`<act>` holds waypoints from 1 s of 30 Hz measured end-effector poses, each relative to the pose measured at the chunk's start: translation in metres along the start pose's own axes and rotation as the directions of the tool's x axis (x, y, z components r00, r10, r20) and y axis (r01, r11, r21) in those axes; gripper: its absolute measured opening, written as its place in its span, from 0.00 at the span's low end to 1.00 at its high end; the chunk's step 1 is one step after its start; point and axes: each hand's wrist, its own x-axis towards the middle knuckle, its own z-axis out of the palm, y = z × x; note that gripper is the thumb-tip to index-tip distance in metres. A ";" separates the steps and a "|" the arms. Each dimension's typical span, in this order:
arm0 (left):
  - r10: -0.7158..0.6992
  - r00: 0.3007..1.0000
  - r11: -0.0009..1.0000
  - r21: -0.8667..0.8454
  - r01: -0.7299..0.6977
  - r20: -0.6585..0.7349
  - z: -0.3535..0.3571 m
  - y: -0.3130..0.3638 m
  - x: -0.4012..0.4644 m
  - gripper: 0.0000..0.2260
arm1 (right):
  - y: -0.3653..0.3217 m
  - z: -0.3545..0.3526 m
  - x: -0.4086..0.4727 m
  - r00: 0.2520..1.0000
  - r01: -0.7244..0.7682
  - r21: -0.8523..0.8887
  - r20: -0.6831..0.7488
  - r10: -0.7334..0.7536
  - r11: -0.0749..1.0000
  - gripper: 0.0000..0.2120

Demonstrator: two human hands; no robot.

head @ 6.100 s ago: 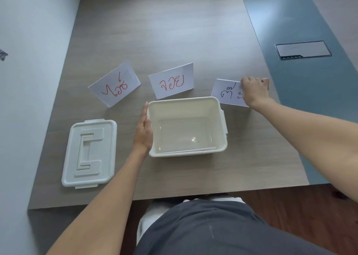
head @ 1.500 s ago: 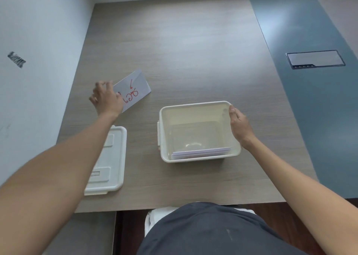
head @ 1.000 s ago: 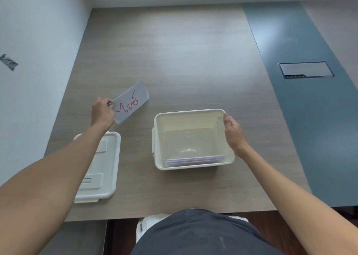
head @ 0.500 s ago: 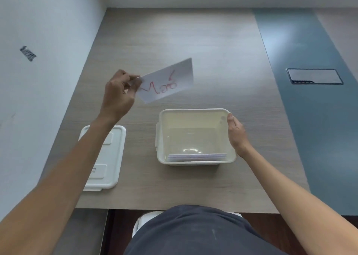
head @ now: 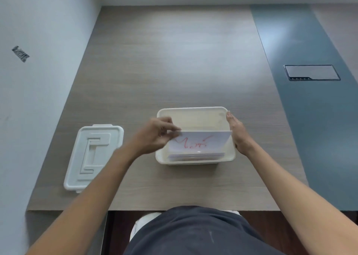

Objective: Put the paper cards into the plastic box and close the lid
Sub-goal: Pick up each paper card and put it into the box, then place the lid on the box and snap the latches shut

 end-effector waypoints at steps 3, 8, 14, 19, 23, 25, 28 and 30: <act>-0.029 0.997 0.999 -0.024 0.030 0.066 0.025 -0.006 -0.007 0.08 | 0.000 0.002 0.001 0.999 -0.003 -0.047 -0.039 0.002 0.999 0.24; -0.169 0.947 0.976 -0.087 0.199 0.273 0.044 -0.018 -0.016 0.09 | 0.002 -0.002 0.007 1.000 -0.012 -0.129 0.012 0.014 0.992 0.27; -0.249 0.903 0.949 -0.099 0.301 0.351 0.037 -0.023 -0.008 0.15 | -0.003 -0.007 0.012 0.995 -0.059 -0.147 0.073 0.071 0.987 0.27; -0.065 0.954 0.875 0.443 0.196 -0.293 0.047 -0.043 0.001 0.18 | 0.003 0.014 -0.004 0.970 0.071 -0.361 -0.193 -0.148 0.930 0.23; -0.433 0.844 0.882 0.043 0.469 -0.318 0.064 -0.066 -0.004 0.23 | 0.009 0.014 -0.005 0.944 0.133 -0.445 -0.216 -0.250 0.885 0.19; -0.516 0.819 0.852 -0.253 0.459 -0.253 0.065 -0.072 -0.005 0.24 | 0.007 0.015 -0.005 0.923 0.174 -0.489 -0.220 -0.314 0.855 0.19; -0.526 0.819 0.832 -0.337 0.441 -0.228 0.067 -0.074 -0.003 0.24 | 0.008 0.016 -0.006 0.912 0.183 -0.548 -0.216 -0.349 0.816 0.21; -0.541 0.807 0.818 -0.369 0.441 -0.235 0.068 -0.073 -0.002 0.24 | 0.009 0.016 -0.006 0.909 0.124 -0.647 -0.230 -0.347 0.752 0.22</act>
